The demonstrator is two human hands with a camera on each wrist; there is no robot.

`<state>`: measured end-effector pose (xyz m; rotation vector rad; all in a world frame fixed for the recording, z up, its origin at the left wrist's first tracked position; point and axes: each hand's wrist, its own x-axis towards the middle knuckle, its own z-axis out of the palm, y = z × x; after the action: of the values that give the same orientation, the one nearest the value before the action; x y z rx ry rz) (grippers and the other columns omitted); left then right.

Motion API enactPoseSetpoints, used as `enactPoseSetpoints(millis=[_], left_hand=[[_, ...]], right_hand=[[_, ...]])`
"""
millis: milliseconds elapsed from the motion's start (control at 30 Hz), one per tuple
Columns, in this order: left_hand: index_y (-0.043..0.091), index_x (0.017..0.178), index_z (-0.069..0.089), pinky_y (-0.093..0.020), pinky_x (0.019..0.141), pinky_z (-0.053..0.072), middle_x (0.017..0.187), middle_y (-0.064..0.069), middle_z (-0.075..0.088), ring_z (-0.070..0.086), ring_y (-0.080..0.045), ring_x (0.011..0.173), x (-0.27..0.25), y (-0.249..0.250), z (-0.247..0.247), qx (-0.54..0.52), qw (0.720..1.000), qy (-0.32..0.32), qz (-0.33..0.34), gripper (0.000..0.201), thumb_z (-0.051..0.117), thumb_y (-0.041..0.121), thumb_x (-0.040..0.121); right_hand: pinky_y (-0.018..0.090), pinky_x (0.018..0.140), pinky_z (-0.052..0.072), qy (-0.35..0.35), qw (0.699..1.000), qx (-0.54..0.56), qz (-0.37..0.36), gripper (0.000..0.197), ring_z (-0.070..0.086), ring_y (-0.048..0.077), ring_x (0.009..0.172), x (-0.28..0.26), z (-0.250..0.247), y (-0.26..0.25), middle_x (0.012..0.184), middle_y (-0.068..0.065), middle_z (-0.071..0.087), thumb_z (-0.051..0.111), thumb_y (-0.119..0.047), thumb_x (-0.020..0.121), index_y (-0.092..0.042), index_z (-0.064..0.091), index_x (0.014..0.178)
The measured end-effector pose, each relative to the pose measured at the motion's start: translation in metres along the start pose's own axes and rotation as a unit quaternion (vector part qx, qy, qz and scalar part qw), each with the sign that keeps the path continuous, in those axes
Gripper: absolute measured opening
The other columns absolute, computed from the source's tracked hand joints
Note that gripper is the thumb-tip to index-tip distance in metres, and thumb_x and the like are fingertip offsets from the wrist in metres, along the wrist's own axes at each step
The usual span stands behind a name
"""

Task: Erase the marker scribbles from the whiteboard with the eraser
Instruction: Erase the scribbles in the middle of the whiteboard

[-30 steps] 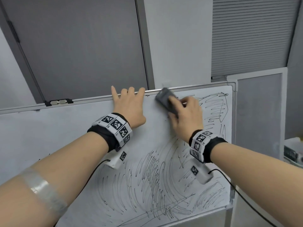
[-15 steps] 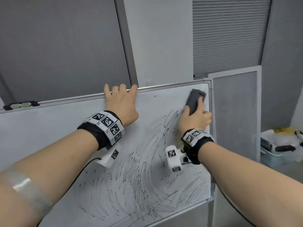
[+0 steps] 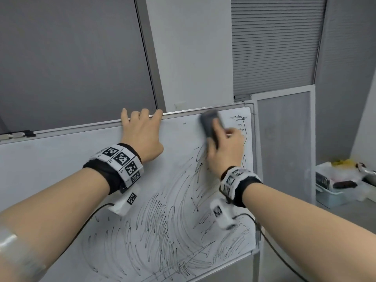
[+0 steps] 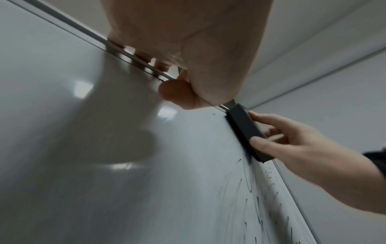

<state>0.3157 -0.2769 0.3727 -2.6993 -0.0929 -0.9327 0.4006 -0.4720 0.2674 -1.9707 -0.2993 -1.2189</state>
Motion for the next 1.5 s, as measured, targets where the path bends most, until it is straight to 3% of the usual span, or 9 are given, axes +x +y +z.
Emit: enactPoseSetpoints(millis=[100, 200, 433, 633, 800, 967, 1167, 1333, 1500], left_hand=[[0.022, 0.132, 0.036, -0.059, 0.115, 0.012, 0.115, -0.008, 0.051, 0.048, -0.035, 0.107, 0.000, 0.002, 0.000, 0.000, 1.000, 0.002, 0.001, 0.077, 0.057, 0.018, 0.058], [0.022, 0.133, 0.036, -0.059, 0.115, 0.011, 0.116, -0.008, 0.051, 0.048, -0.034, 0.108, -0.001, 0.003, -0.001, -0.003, 1.000, 0.002, 0.000, 0.077, 0.056, 0.018, 0.059], [0.021, 0.135, 0.035, -0.060, 0.116, 0.008, 0.117, -0.008, 0.049, 0.046, -0.034, 0.110, -0.001, -0.006, 0.000, -0.007, 1.000, -0.008, -0.002, 0.077, 0.054, 0.016, 0.060], [0.022, 0.136, 0.035, -0.060, 0.116, 0.007, 0.117, -0.007, 0.049, 0.046, -0.032, 0.111, -0.003, 0.000, -0.002, -0.010, 1.000, -0.006, 0.005, 0.078, 0.054, 0.017, 0.061], [0.022, 0.136, 0.034, -0.059, 0.115, 0.011, 0.119, -0.007, 0.049, 0.046, -0.032, 0.112, -0.004, 0.000, -0.001, -0.002, 1.000, -0.011, 0.000, 0.078, 0.055, 0.020, 0.061], [0.026, 0.131, 0.035, -0.049, 0.104, 0.027, 0.114, -0.005, 0.050, 0.048, -0.030, 0.106, -0.003, -0.009, -0.001, -0.012, 1.000, 0.007, 0.010, 0.080, 0.056, 0.022, 0.053], [0.026, 0.133, 0.036, -0.046, 0.105, 0.026, 0.114, -0.002, 0.049, 0.048, -0.027, 0.106, -0.006, -0.009, 0.001, -0.015, 1.000, 0.011, 0.019, 0.083, 0.058, 0.019, 0.053], [0.025, 0.131, 0.036, -0.053, 0.110, 0.022, 0.114, -0.005, 0.050, 0.047, -0.031, 0.108, -0.004, -0.002, -0.003, -0.013, 1.000, -0.004, -0.002, 0.079, 0.057, 0.020, 0.055], [0.028, 0.133, 0.034, -0.059, 0.110, 0.019, 0.115, -0.006, 0.049, 0.047, -0.032, 0.110, 0.004, 0.017, -0.007, -0.013, 1.000, -0.017, 0.002, 0.080, 0.056, 0.021, 0.056]], right_hand=[[0.041, 0.097, 0.034, 0.047, 0.901, 0.066, 0.427, 0.059, 0.041, 0.037, 0.119, 0.025, -0.007, 0.007, 0.132, 0.018, 0.041, 0.052, -0.035, 0.096, -0.043, 0.031, 0.150], [0.045, 0.104, 0.029, 0.042, 0.855, 0.070, 0.512, 0.059, 0.040, 0.040, 0.123, 0.035, -0.010, 0.008, 0.139, 0.018, 0.035, 0.052, -0.036, 0.097, -0.043, 0.029, 0.151], [0.042, 0.084, 0.045, -0.056, 0.993, -0.024, -0.102, 0.057, 0.043, 0.032, 0.096, 0.009, 0.001, 0.005, 0.108, 0.014, 0.045, 0.062, -0.025, 0.088, -0.031, 0.047, 0.143], [0.035, 0.083, 0.031, 0.026, 0.921, 0.022, 0.387, 0.059, 0.035, 0.036, 0.117, 0.040, -0.013, 0.026, 0.129, 0.018, 0.036, 0.050, -0.032, 0.097, -0.039, 0.030, 0.152], [0.041, 0.084, 0.042, -0.033, 0.999, -0.026, -0.029, 0.057, 0.041, 0.036, 0.100, 0.012, -0.014, 0.014, 0.114, 0.021, 0.045, 0.064, -0.021, 0.088, -0.025, 0.049, 0.143], [0.043, 0.067, 0.044, -0.140, 0.921, -0.071, -0.356, 0.071, 0.041, 0.029, 0.085, 0.001, -0.001, -0.021, 0.108, 0.017, 0.052, 0.064, -0.006, 0.072, -0.028, 0.053, 0.138], [0.043, 0.071, 0.045, -0.046, 0.984, -0.051, -0.167, 0.064, 0.043, 0.031, 0.090, 0.019, -0.009, -0.026, 0.113, 0.015, 0.050, 0.063, -0.011, 0.081, -0.028, 0.049, 0.141], [0.038, 0.071, 0.039, -0.208, 0.890, -0.112, -0.391, 0.080, 0.043, 0.029, 0.090, -0.028, -0.011, 0.004, 0.117, 0.011, 0.051, 0.060, -0.003, 0.070, -0.032, 0.043, 0.141], [0.040, 0.072, 0.041, -0.198, 0.901, -0.119, -0.367, 0.071, 0.044, 0.030, 0.087, -0.044, -0.009, -0.001, 0.110, 0.012, 0.050, 0.058, -0.018, 0.081, -0.032, 0.035, 0.146]])
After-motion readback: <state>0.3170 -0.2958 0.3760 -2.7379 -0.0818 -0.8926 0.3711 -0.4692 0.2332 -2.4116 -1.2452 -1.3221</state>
